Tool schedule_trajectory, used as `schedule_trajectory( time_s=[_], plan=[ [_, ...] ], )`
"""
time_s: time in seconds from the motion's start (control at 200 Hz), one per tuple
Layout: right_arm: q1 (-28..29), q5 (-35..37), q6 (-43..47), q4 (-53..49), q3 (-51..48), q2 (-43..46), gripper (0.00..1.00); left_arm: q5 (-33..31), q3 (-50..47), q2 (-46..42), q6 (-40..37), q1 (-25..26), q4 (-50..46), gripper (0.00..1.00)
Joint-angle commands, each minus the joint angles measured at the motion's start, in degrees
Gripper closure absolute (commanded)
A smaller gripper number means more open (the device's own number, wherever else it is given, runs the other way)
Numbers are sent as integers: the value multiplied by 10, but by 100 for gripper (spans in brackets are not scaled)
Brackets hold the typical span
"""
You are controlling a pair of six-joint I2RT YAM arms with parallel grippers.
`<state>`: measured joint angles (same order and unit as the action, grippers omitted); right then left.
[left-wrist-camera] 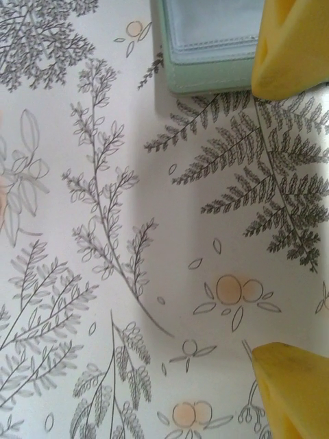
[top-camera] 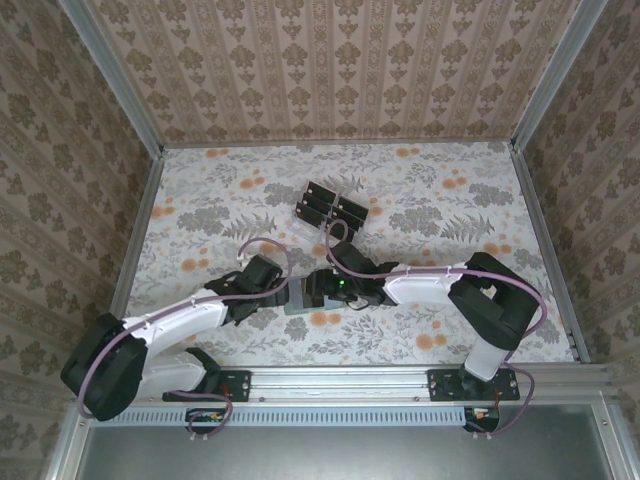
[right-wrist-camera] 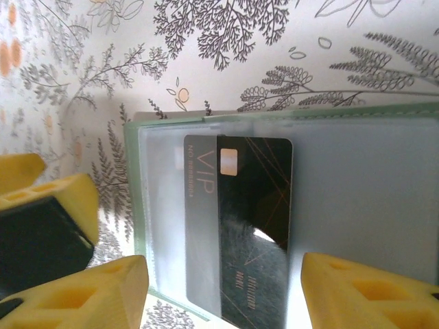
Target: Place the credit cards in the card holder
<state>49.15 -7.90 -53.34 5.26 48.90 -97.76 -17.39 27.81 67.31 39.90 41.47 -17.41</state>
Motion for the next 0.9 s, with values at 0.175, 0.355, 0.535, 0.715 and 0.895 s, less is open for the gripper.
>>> schedule_trajectory(
  time_s=[0.175, 0.355, 0.535, 0.715, 0.895],
  plan=[
    [1, 32, 55, -115, 56, -5, 60, 11, -9, -3, -2, -10, 1, 0],
    [2, 27, 63, -121, 74, -30, 81, 16, -8, 12, -4, -12, 7, 0],
    [1, 25, 69, -125, 88, -53, 87, 18, -3, 28, -6, -11, 14, 0],
    [3, 16, 69, -123, 100, -72, 89, 22, 4, 50, -12, -12, 23, 0],
    [12, 9, 67, -123, 120, -91, 90, 26, 4, 68, -12, -12, 35, 0]
  ],
)
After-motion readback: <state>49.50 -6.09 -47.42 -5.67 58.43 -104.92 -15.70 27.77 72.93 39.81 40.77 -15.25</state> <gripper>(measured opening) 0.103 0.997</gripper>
